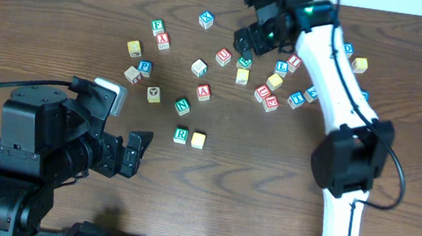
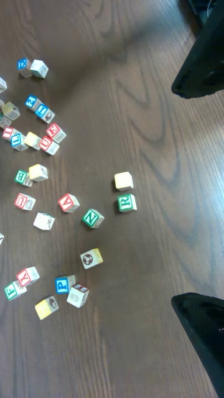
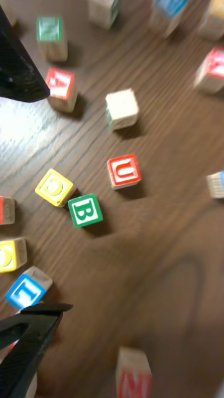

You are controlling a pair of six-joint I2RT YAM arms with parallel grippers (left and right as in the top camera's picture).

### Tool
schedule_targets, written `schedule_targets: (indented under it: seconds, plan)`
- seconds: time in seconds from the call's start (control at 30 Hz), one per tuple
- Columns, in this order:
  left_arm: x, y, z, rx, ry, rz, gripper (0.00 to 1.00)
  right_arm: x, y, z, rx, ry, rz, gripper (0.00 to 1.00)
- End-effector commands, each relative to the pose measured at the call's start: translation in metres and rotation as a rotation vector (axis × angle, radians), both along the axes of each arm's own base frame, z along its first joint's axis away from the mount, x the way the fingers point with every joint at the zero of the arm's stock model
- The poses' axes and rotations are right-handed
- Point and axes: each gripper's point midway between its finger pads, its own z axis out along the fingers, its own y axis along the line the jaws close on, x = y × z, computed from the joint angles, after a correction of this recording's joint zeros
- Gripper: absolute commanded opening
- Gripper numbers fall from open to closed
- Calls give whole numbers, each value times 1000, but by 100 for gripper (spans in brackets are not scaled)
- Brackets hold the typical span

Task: Spell out ROBOT
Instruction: 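Move the right gripper over the green B block in the pile, then lower the right gripper and close it on the green B block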

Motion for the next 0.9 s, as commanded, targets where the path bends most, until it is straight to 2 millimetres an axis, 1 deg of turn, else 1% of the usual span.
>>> schedule_targets:
  seconds: [0.0,0.07,0.2,0.33,0.4,0.43,0.5,0.67,0.87]
  plan:
    - [-1,-1,1,-6,-3,-7,98,4,0,-35,-115,9,40,99]
    - [-1,-1,1,-5,-3,-7,98,4,-1,-52,-167,20,64,99]
    - [-1,-1,1,-5,-3,-7,98,0,4,-76,-215,40,116,99]
    - [-1,-1,1,-6,-3,-7,98,-1,8,-90,-227,51,144,93]
    - [-1,-1,1,-5,-3,-7,98,-1,10,-98,-235,54,163,88]
    - [-1,-1,1,-6,-3,-7,98,0,10,-101,-235,55,163,89]
    - [-1,-1,1,-5,-3,-7,98,1,11,-103,-236,51,167,90]
    - [-1,-1,1,-5,-3,-7,98,7,14,-106,-230,29,167,82]
    - [-1,-1,1,-5,-3,-7,98,17,18,-104,-216,-12,162,83]
